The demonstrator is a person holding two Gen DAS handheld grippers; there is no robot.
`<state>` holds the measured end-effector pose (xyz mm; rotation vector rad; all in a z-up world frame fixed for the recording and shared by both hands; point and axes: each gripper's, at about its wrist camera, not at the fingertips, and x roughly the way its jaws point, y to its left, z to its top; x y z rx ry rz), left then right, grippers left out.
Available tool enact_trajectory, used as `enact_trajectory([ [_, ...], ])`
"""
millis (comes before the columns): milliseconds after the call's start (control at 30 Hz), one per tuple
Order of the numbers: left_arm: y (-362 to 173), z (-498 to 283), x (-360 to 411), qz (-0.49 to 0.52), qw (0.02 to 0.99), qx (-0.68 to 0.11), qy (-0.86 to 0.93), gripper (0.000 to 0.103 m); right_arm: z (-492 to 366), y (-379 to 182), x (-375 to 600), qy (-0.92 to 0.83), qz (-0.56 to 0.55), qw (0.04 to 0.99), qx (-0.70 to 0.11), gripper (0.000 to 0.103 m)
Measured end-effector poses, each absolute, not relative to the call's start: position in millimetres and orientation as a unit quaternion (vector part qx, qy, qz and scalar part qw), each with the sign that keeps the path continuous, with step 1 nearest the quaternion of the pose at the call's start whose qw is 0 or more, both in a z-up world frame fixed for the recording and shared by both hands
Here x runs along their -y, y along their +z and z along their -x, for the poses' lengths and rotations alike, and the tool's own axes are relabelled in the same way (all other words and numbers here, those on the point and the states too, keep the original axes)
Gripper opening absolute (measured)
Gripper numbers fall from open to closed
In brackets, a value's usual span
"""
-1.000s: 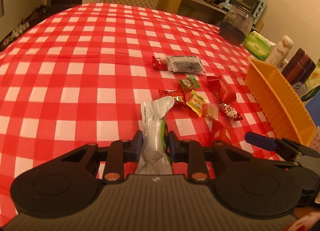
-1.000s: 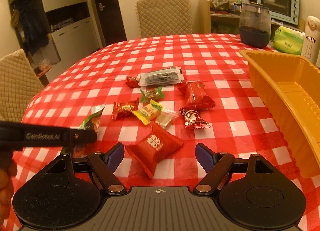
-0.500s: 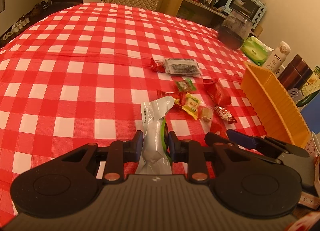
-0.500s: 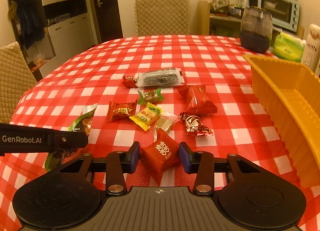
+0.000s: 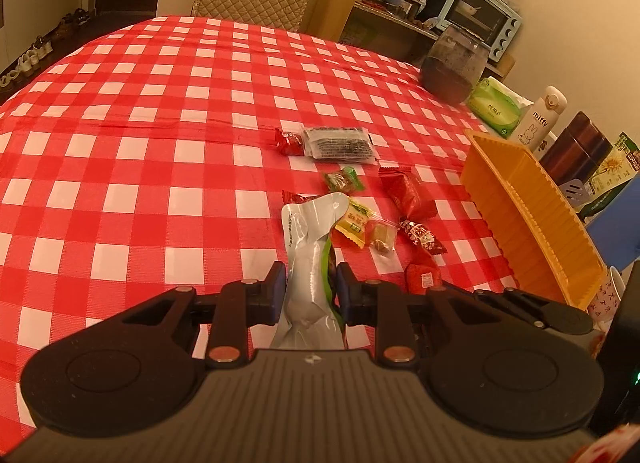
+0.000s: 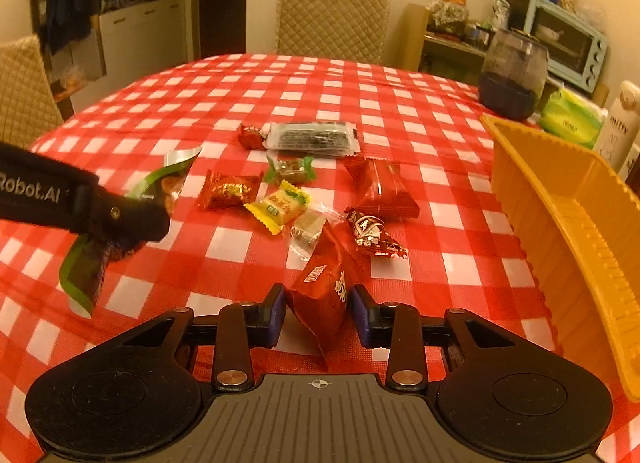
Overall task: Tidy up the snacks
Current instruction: 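Carry both snacks over the orange tray and open both tools to drop them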
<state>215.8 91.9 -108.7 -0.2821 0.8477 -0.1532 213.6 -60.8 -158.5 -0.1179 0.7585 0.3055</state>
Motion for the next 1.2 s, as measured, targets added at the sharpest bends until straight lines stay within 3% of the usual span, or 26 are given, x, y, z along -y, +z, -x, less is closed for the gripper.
enact_trajectory([
  [133, -105, -217, -87, 0.138, 0.9, -0.407, -0.078, 0.024, -211, -151, 65, 0.146, 0.052, 0.921, -0.357, 0.022],
  [533, -77, -220, -55, 0.16, 0.901, -0.386, -0.118, 0.024, -200, -101, 109, 0.107, 0.014, 0.943, -0.314, 0.021],
  [900, -43, -240, 20, 0.157, 0.897, -0.363, -0.197, 0.024, -215, -33, 199, 0.067, -0.021, 0.952, -0.298, 0.021],
  [1200, -48, -272, 92, 0.169, 0.871, -0.381, -0.261, 0.024, -217, -54, 270, 0.024, -0.006, 0.95, -0.311, 0.021],
])
